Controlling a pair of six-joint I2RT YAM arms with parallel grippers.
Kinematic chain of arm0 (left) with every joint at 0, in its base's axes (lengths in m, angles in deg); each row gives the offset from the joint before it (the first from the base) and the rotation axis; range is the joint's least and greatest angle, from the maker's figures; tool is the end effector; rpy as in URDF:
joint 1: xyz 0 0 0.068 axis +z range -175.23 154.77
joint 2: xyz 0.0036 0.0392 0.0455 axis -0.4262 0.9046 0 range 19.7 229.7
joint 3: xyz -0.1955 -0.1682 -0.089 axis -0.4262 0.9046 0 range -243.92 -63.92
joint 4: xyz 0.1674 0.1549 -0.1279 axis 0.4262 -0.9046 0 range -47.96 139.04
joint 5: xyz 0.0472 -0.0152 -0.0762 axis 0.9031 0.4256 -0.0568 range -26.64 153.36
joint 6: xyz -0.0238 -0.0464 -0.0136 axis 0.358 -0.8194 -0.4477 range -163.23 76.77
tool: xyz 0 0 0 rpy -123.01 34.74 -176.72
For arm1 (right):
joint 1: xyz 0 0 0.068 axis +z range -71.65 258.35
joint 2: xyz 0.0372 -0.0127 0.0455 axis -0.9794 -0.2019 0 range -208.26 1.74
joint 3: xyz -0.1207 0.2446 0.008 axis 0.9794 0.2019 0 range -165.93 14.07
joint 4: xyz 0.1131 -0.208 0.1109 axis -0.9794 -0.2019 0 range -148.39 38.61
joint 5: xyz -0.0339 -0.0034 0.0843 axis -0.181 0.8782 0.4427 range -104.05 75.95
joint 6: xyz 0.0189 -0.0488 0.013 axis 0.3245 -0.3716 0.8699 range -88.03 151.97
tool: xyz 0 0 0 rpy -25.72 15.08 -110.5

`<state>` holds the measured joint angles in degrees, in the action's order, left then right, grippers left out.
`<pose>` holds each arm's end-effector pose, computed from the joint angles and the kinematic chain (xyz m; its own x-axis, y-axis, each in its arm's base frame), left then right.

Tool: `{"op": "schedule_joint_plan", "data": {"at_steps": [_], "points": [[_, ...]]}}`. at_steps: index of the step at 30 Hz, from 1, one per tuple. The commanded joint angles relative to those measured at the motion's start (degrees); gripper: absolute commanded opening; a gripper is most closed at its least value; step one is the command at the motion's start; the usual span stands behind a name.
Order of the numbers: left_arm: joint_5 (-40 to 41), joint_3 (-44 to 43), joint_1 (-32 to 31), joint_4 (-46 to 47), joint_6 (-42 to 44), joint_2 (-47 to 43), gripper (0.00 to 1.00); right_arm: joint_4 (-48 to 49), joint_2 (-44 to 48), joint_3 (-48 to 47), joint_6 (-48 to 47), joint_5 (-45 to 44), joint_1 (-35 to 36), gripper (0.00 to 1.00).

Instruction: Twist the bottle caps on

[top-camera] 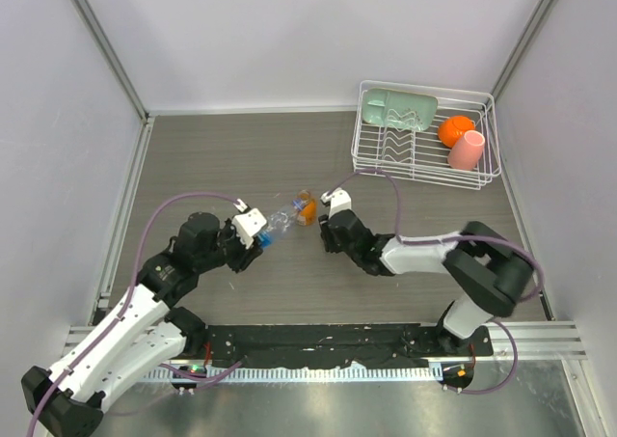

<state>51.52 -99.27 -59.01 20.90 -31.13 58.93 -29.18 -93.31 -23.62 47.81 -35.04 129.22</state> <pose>0.1258 -0.0930 0.2660 -0.2865 0.4385 -0.8518 0.7659 0.6390 0.0713 0.2078 0.2351 0.1408 -0.4966 -0.2069 -0.8430 -0.4198 0.9073 0.0246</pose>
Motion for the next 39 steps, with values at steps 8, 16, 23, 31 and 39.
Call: {"op": "schedule_joint_plan", "data": {"at_steps": [8,16,23,31,39], "points": [[-5.0,2.1,0.7,19.7,-9.9,-7.1,0.0,-36.4,32.5,-19.7,-0.4,11.5,-1.3,0.27],[-17.9,8.1,0.6,44.4,-13.3,-8.0,0.0,-49.8,32.9,-42.1,0.1,28.6,-4.8,0.27],[-21.0,6.8,0.7,60.0,-21.7,-1.1,0.0,-60.8,27.6,-61.6,-1.2,39.4,-5.2,0.28],[-31.7,4.2,0.6,70.2,-28.5,4.1,0.0,-70.4,23.7,-73.1,-3.4,41.9,-5.2,0.31],[-36.4,3.1,0.5,68.5,-28.4,2.5,0.0,-74.8,22.1,-77.6,-5.2,42.4,-5.2,0.33]]}}
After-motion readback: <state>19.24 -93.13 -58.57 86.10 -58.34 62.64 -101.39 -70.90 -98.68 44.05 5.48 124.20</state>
